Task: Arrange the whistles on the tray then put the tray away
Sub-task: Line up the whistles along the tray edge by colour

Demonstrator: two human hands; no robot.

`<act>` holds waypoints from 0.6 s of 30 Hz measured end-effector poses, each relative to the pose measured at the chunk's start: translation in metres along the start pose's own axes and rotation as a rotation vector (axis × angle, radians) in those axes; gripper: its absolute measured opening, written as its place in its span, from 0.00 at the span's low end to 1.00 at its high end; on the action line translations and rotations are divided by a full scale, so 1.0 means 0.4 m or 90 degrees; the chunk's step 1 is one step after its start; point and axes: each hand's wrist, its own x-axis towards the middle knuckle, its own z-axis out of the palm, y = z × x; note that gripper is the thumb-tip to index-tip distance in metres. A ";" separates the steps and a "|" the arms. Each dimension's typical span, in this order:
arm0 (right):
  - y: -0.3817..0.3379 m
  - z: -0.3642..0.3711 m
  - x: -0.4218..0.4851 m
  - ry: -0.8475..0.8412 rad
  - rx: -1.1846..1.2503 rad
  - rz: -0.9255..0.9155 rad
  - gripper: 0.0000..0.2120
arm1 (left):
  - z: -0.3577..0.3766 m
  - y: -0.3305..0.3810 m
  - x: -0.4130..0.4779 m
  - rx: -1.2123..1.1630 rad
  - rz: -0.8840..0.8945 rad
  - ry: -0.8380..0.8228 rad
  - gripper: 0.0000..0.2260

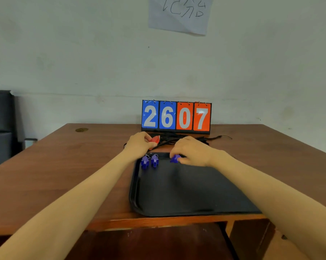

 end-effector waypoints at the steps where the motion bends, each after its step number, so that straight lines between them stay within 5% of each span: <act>1: -0.011 0.002 0.000 -0.031 -0.043 -0.019 0.14 | 0.000 0.003 -0.010 -0.001 -0.002 -0.001 0.15; 5: -0.042 0.015 0.002 -0.082 -0.085 -0.043 0.20 | 0.006 0.001 -0.029 0.003 -0.009 -0.015 0.16; 10: -0.038 0.028 -0.011 0.022 0.144 0.089 0.21 | 0.012 -0.002 -0.029 0.011 -0.010 -0.015 0.15; 18: -0.038 0.056 -0.015 -0.080 0.241 0.210 0.26 | 0.036 -0.017 -0.021 0.022 -0.019 -0.009 0.16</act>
